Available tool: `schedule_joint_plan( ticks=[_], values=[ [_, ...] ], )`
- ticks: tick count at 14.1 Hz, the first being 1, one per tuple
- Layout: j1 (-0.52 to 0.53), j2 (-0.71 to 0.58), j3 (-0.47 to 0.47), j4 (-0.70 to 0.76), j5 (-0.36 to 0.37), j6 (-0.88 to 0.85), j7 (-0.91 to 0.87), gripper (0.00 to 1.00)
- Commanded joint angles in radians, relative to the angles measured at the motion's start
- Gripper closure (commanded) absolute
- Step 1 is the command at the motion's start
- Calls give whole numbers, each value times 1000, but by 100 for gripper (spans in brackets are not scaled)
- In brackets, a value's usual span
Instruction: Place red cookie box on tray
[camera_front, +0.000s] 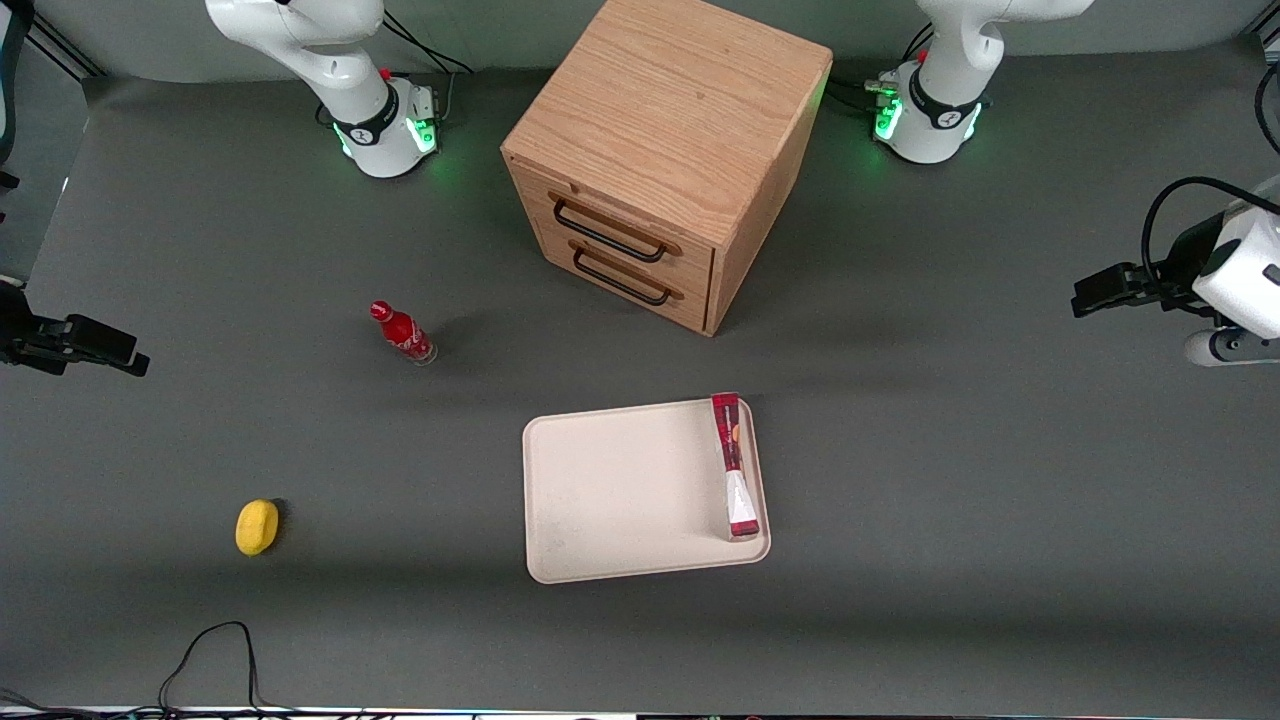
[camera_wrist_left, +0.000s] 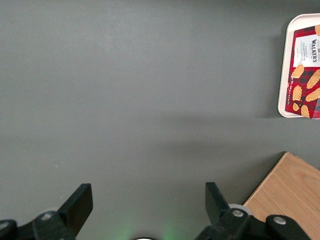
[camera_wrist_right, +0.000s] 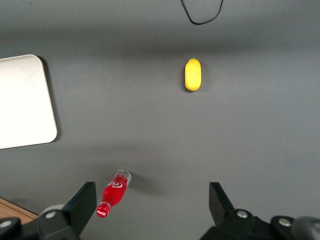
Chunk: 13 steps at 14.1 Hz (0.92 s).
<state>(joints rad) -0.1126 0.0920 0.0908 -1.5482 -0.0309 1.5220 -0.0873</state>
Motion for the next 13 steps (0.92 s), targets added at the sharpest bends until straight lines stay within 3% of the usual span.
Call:
schedule_joint_plan(
  ticks=[1, 13],
  values=[
    [-16, -18, 17, -7, -7, -14, 18, 0],
    [8, -18, 0, -9, -7, -17, 17, 0]
  ],
)
